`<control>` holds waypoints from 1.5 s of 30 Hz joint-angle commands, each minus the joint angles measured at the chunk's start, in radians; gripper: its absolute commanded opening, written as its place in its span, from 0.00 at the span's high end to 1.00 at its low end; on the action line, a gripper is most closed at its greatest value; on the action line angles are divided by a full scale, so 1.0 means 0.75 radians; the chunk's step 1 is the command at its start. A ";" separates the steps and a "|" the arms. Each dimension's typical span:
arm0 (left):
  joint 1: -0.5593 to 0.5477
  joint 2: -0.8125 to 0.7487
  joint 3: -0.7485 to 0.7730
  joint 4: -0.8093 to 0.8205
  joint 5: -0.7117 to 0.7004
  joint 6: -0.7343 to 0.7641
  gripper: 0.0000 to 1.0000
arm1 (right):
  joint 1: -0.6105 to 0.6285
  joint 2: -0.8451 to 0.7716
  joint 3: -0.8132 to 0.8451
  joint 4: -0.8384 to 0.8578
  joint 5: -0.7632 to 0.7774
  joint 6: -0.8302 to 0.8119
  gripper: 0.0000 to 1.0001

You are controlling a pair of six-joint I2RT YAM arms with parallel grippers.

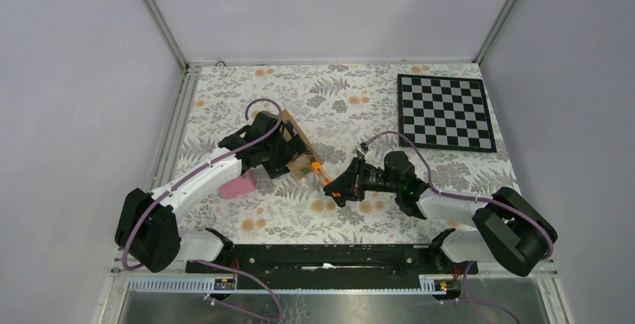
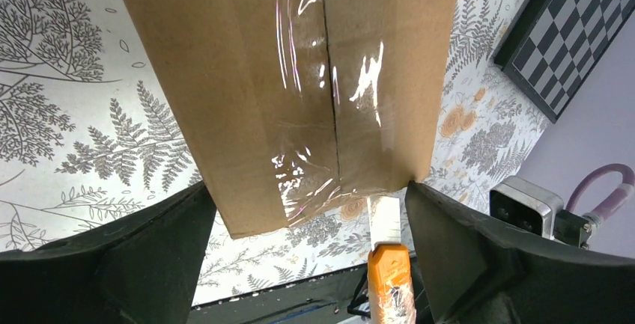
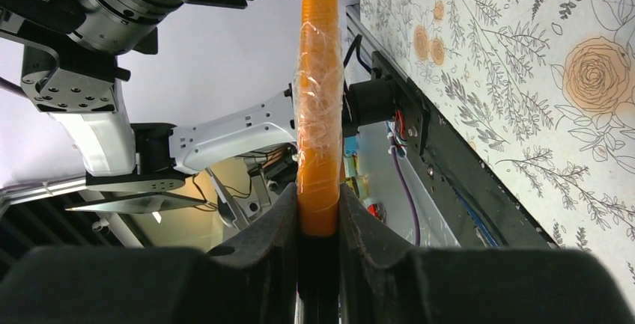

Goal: Unpack the express box
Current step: Cut the express box at the center of the board.

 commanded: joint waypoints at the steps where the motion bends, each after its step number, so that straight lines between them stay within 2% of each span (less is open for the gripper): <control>1: -0.011 0.006 0.035 0.010 0.060 -0.053 0.01 | 0.024 0.000 0.008 0.155 -0.004 0.023 1.00; 6: -0.011 0.026 0.053 0.006 0.064 -0.057 0.01 | 0.047 0.031 0.035 0.140 -0.011 0.002 1.00; 10: -0.011 0.032 0.108 0.001 0.061 -0.054 0.01 | 0.052 0.007 0.063 0.022 0.000 -0.069 1.00; 18: -0.008 0.041 0.217 -0.144 -0.001 -0.037 0.01 | 0.055 -0.196 0.190 -0.534 0.106 -0.344 1.00; 21: 0.004 0.034 0.210 -0.168 0.000 -0.033 0.01 | 0.056 -0.250 0.212 -0.665 0.147 -0.393 1.00; 30: 0.069 -0.078 0.183 -0.184 0.022 0.011 0.04 | 0.056 -0.334 0.243 -0.741 0.151 -0.468 1.00; 34: 0.142 -0.186 0.166 -0.013 0.224 0.111 0.04 | 0.055 -0.329 0.357 -0.849 0.145 -0.611 1.00; 38: 0.205 -0.236 0.101 0.273 0.620 0.187 0.05 | 0.053 -0.253 0.483 -0.822 0.067 -0.627 1.00; 40: 0.211 -0.253 0.064 0.387 0.750 0.180 0.05 | 0.053 -0.220 0.545 -0.805 0.042 -0.606 1.00; 45: 0.218 -0.323 -0.045 0.725 0.922 0.076 0.06 | 0.043 -0.140 0.627 -0.695 -0.045 -0.506 1.00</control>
